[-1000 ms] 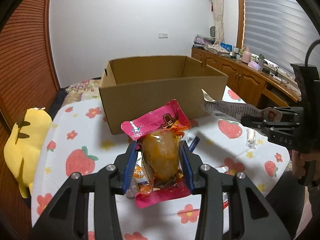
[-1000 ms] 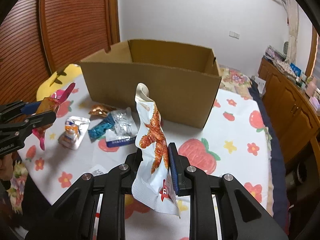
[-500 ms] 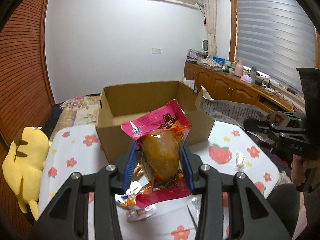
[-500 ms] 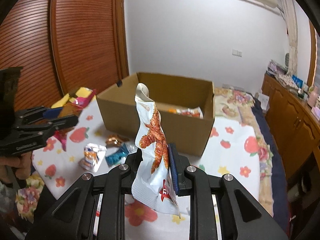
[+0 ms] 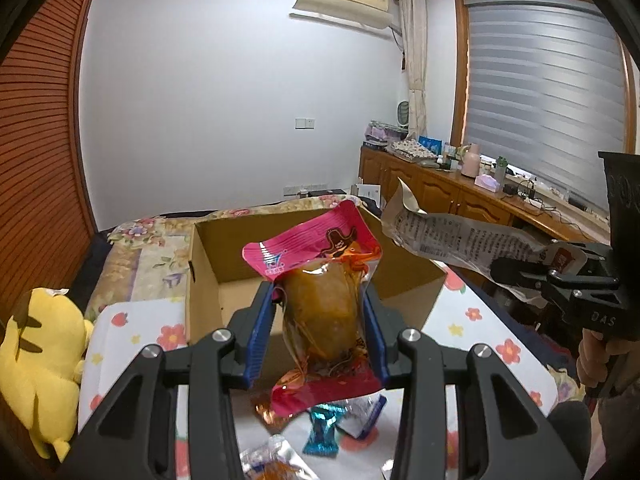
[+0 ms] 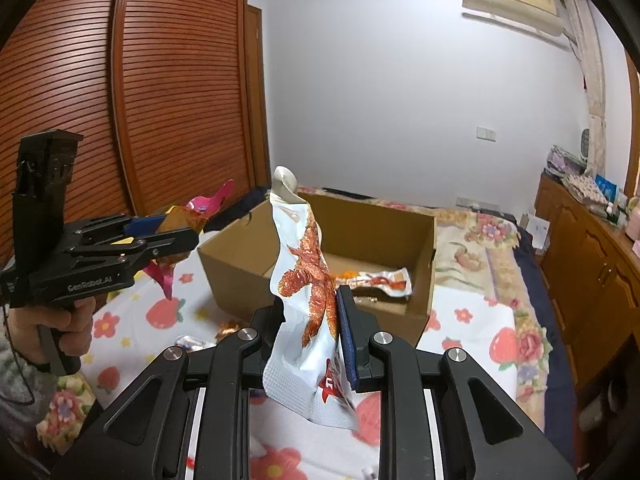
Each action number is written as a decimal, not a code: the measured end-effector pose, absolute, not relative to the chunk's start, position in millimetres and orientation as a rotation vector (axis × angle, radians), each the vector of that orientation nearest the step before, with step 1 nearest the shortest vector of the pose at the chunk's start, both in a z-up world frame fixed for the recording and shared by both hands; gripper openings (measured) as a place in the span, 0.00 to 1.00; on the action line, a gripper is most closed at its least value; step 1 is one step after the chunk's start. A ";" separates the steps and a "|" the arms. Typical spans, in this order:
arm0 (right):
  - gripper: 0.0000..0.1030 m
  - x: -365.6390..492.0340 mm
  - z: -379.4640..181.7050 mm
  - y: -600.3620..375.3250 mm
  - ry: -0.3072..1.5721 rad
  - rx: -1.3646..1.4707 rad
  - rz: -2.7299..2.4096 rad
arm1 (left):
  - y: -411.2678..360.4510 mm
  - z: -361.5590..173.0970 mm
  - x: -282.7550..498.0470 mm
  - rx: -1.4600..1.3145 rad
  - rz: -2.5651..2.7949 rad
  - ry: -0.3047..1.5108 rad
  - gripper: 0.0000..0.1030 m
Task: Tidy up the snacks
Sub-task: 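Carry the egg pack and chicken-feet pouch with both tools over the box, then open both tools to drop the egg pack and chicken-feet pouch into the box, then move the left tool toward the silver pouch while the right tool approaches a clear-wrapped snack, then close the left tool on the silver-orange pouch while the right tool grasps the clear-wrapped bar, then lift the silver-orange pouch and clear-wrapped bar with both tools over the box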
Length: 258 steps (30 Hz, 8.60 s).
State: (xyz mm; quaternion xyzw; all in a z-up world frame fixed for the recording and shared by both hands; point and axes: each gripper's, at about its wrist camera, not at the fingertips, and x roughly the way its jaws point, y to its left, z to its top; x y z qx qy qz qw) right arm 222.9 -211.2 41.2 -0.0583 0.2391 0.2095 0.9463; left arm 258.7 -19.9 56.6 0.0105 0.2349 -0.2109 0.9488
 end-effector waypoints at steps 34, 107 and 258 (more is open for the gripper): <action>0.20 376.4 -16.4 -192.0 0.548 -0.150 0.320 | -3.8 -6.1 390.3 -0.043 -0.428 0.559 0.41; 0.52 191.8 -87.2 -308.5 0.761 0.080 0.136 | 14.7 -53.4 221.1 0.021 -0.311 0.713 0.77; 0.18 259.7 40.2 -205.6 0.557 -0.077 0.380 | -28.9 39.7 289.8 0.020 -0.371 0.508 0.33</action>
